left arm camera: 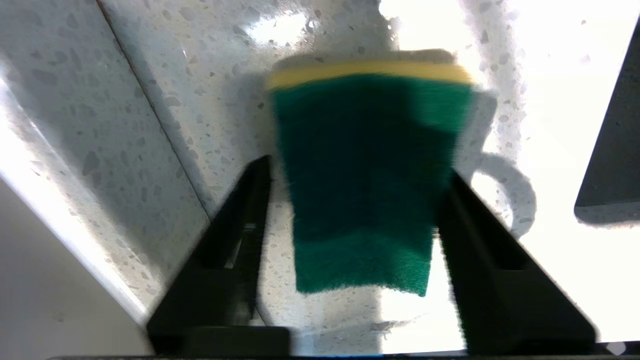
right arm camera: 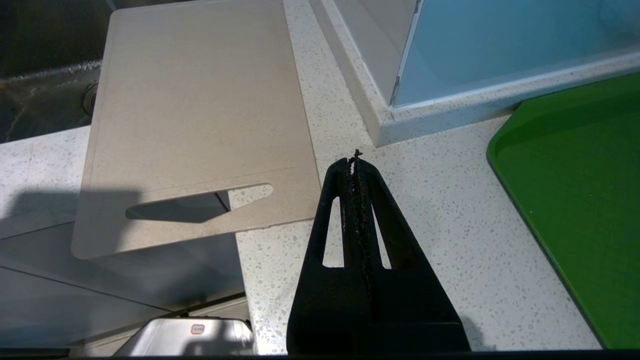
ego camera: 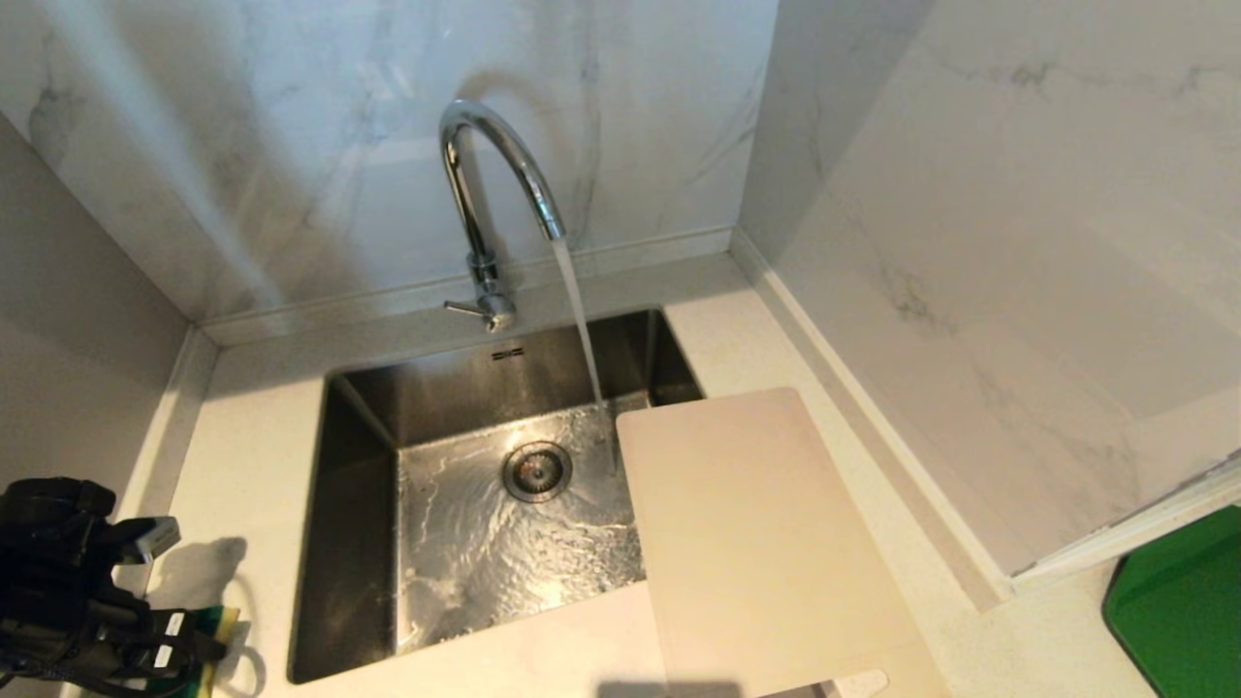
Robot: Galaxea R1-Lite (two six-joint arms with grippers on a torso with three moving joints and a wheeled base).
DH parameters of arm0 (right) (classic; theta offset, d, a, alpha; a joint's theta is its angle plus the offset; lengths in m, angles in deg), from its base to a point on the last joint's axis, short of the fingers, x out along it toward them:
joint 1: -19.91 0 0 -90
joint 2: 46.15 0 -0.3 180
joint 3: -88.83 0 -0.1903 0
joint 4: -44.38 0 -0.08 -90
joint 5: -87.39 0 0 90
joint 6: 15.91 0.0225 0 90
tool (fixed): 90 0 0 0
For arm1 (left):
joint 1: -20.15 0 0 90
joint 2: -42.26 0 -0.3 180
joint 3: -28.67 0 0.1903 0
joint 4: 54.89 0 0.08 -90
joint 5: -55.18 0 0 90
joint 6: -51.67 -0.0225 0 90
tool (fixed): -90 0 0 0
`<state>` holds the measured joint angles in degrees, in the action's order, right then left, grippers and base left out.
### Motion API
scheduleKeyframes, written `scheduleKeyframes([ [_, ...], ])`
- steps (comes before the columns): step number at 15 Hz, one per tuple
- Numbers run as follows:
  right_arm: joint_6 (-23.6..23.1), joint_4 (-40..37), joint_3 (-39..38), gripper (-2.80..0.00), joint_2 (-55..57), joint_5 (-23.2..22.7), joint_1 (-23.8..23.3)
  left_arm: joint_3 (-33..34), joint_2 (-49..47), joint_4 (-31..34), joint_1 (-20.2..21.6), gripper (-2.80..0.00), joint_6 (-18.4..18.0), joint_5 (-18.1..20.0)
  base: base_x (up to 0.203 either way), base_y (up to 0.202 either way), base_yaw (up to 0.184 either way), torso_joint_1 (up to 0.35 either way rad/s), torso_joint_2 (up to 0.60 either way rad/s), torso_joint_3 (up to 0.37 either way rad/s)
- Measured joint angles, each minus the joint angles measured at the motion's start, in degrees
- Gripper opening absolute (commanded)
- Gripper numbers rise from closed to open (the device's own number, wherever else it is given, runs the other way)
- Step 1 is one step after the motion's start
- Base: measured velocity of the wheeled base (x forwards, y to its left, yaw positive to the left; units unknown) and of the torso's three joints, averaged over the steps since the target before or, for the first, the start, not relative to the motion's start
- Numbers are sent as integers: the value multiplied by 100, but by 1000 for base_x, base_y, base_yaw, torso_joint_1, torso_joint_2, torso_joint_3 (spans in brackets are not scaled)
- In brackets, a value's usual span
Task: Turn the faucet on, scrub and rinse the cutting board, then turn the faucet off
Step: Pick up the cleaning cloth
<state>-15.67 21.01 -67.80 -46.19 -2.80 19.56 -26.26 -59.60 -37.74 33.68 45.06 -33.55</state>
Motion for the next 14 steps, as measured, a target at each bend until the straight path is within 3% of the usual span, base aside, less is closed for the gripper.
scheduleKeyframes([
  [10,-2,0,0,-280,0,2,0,-7,9,27,20,-280,41,254,0,0,0,0,0,0],
  [14,-15,0,0,-280,0,2,0,54,522,268,-169,-280,461,434,0,0,0,0,0,0],
])
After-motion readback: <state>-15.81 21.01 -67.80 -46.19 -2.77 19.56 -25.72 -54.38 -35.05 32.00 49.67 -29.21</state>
